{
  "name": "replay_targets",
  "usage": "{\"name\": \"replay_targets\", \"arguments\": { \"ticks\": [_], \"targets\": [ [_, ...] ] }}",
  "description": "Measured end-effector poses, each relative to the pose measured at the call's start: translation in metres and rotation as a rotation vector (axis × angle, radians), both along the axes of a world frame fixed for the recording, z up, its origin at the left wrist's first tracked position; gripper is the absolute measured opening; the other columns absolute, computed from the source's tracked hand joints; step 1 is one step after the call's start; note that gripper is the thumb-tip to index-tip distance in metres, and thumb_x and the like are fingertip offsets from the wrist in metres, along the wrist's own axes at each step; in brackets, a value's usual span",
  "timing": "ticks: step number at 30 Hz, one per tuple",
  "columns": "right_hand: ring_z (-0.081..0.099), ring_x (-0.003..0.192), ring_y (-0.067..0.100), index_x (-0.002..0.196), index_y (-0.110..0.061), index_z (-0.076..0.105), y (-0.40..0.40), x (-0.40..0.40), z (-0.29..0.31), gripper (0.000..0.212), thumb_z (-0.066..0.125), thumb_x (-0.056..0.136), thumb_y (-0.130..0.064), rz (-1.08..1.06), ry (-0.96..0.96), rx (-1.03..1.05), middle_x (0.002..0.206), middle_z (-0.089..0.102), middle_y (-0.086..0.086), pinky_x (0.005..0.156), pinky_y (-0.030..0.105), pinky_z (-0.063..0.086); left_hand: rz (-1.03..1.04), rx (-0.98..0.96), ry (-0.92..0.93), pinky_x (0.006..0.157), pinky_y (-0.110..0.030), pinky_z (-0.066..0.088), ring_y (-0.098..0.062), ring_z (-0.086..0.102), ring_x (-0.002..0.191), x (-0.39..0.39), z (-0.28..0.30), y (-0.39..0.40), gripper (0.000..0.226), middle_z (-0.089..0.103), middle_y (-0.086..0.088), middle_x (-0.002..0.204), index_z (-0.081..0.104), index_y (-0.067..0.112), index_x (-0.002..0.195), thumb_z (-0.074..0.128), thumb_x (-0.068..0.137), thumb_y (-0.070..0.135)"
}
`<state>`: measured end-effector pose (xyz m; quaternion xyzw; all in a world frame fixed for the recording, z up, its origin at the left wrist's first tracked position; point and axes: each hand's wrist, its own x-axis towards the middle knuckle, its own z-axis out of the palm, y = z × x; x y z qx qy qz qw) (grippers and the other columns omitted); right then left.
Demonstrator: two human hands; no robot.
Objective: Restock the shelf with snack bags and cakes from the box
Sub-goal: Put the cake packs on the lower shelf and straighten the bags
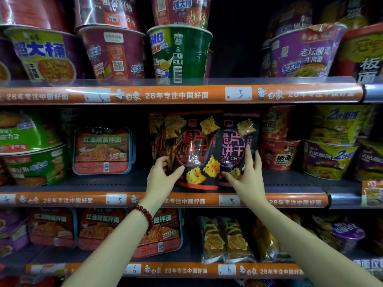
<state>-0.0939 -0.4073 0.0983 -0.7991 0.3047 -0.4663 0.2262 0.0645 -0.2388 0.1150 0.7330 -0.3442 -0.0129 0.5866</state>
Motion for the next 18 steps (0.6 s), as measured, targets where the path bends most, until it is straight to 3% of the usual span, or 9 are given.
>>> {"name": "replay_targets", "arguments": {
  "ticks": [3,7,9,12,13,16,18],
  "targets": [
    [0.014,0.146,0.03,0.152,-0.03,0.003,-0.001,0.0,0.0,0.103,0.075,0.079,-0.036,0.005,-0.003,0.007,0.16,0.0,0.01,0.104,0.042,0.038,-0.019,0.007,0.089,0.095,-0.028,0.04,-0.022,0.047,0.125,0.007,0.009,-0.008,0.075,0.046,-0.006,0.139,0.034,0.016,0.144,0.066,0.083,0.047],
    [0.015,0.146,0.03,0.152,-0.031,0.001,-0.002,0.0,-0.002,0.101,0.073,0.081,-0.032,0.011,-0.004,0.008,0.16,-0.001,0.009,0.103,0.042,0.039,-0.04,0.012,0.185,0.095,-0.029,0.039,-0.023,0.049,0.121,0.015,0.018,-0.015,0.075,0.048,-0.008,0.131,0.033,0.01,0.144,0.068,0.084,0.04],
    [0.016,0.146,0.03,0.152,-0.031,0.002,-0.002,0.0,-0.002,0.101,0.073,0.081,-0.033,0.011,0.001,0.007,0.16,-0.001,0.008,0.104,0.043,0.039,-0.133,-0.036,0.313,0.096,-0.033,0.043,-0.026,0.051,0.122,0.022,0.018,-0.017,0.061,0.052,-0.009,0.132,0.04,0.01,0.139,0.067,0.087,0.03],
    [0.015,0.146,0.03,0.152,-0.029,0.003,-0.001,0.0,-0.002,0.104,0.074,0.078,-0.04,0.005,0.005,0.012,0.16,0.0,0.009,0.108,0.045,0.035,-0.191,-0.127,0.402,0.074,-0.029,0.049,-0.018,0.061,0.102,0.026,0.018,-0.011,0.033,0.063,-0.009,0.118,0.052,0.008,0.122,0.061,0.092,0.018],
    [0.014,0.146,0.03,0.153,-0.028,0.003,-0.001,0.0,-0.001,0.105,0.075,0.077,-0.042,0.003,0.006,0.012,0.16,0.0,0.01,0.108,0.045,0.034,-0.184,-0.146,0.401,0.073,-0.03,0.05,-0.016,0.062,0.098,0.03,0.018,-0.008,0.028,0.063,-0.008,0.115,0.052,0.009,0.118,0.059,0.093,0.016],
    [0.014,0.146,0.03,0.153,-0.028,0.003,0.001,0.0,-0.001,0.105,0.075,0.077,-0.041,0.001,0.004,0.01,0.16,0.001,0.01,0.108,0.045,0.034,-0.144,-0.175,0.354,0.095,-0.044,0.049,-0.021,0.062,0.103,0.041,0.018,0.001,0.012,0.065,-0.009,0.111,0.052,0.015,0.104,0.058,0.093,0.015],
    [0.014,0.146,0.03,0.153,-0.028,0.003,0.001,0.0,-0.001,0.105,0.075,0.077,-0.041,-0.002,0.006,0.01,0.16,0.001,0.01,0.108,0.045,0.034,-0.136,-0.179,0.335,0.097,-0.042,0.047,-0.025,0.061,0.108,0.044,0.02,0.006,0.01,0.066,-0.009,0.108,0.052,0.018,0.101,0.058,0.093,0.015]
  ]
}}
